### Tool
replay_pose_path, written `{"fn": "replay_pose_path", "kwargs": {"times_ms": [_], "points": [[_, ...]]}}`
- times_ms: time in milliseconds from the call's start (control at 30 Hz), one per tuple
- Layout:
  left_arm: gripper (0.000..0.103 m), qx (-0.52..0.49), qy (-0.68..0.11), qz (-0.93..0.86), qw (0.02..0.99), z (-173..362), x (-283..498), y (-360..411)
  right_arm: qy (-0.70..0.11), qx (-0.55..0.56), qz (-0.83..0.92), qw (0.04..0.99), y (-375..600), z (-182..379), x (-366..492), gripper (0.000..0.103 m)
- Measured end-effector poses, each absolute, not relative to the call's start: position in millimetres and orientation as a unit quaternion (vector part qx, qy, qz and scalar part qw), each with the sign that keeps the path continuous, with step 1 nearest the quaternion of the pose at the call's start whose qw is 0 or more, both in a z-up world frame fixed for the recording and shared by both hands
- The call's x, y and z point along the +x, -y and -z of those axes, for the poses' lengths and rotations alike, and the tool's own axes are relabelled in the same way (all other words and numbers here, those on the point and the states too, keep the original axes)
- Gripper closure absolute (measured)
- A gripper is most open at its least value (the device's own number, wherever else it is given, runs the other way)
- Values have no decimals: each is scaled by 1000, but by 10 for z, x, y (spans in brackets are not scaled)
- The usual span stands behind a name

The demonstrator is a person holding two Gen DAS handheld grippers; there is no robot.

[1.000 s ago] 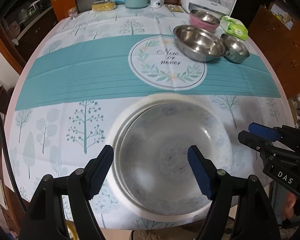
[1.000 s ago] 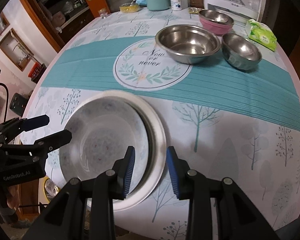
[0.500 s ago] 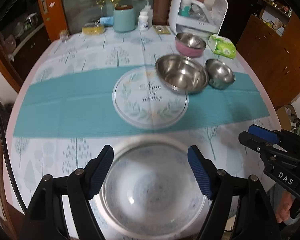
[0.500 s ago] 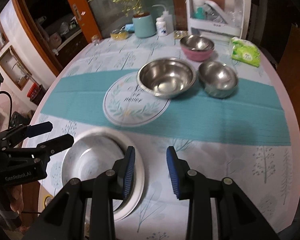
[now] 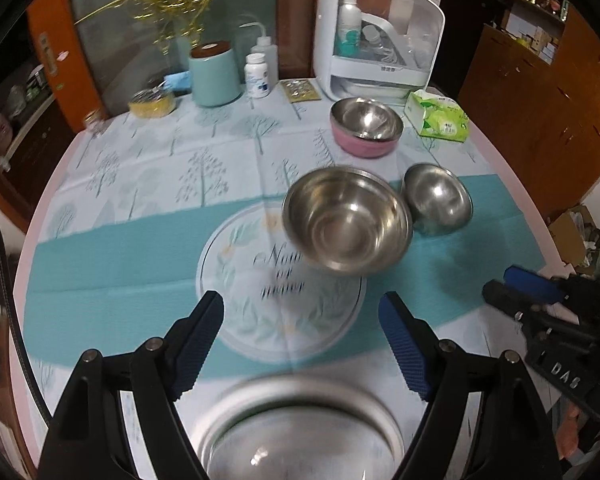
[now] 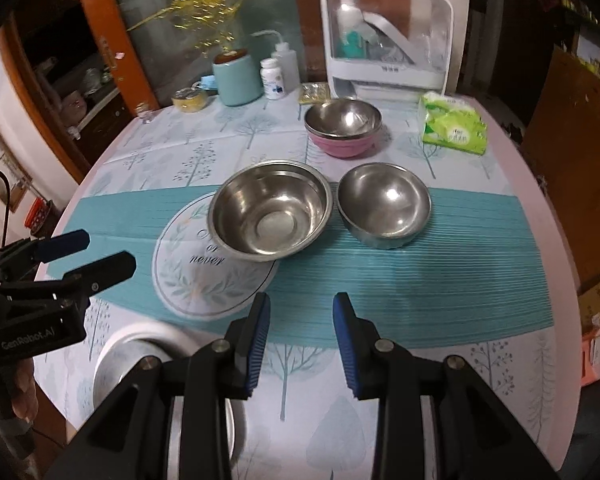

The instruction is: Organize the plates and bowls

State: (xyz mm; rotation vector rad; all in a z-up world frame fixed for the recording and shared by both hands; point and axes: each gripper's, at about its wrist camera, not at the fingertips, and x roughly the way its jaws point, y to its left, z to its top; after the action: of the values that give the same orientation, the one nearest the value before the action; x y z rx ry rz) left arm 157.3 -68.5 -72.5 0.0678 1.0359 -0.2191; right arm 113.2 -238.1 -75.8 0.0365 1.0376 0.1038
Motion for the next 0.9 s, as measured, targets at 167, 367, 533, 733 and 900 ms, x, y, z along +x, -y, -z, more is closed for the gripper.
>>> {"fn": "replay_pose_path", "kwargs": {"times_ms": [167,367,533,733,900], "points": [[24,55,-493,114,861,833,2048,810,-520,67,-45,850,2485,926,1460,70],[24,89,-509,121,848,1112,2576,911,-537,128,-30,833,2585,1138,1760,70],[24,93,-527,125,835,1311,2852,905,-548,159,-26,821,2610,1260,1922,70],[24,88,-555,125,818,1550,3148,866,-561,197,-22,804,2650,1414,2134,70],[24,77,-575,129,805,1716,3294,842,-573,205,-14,793,2639,1554,2249,70]]}}
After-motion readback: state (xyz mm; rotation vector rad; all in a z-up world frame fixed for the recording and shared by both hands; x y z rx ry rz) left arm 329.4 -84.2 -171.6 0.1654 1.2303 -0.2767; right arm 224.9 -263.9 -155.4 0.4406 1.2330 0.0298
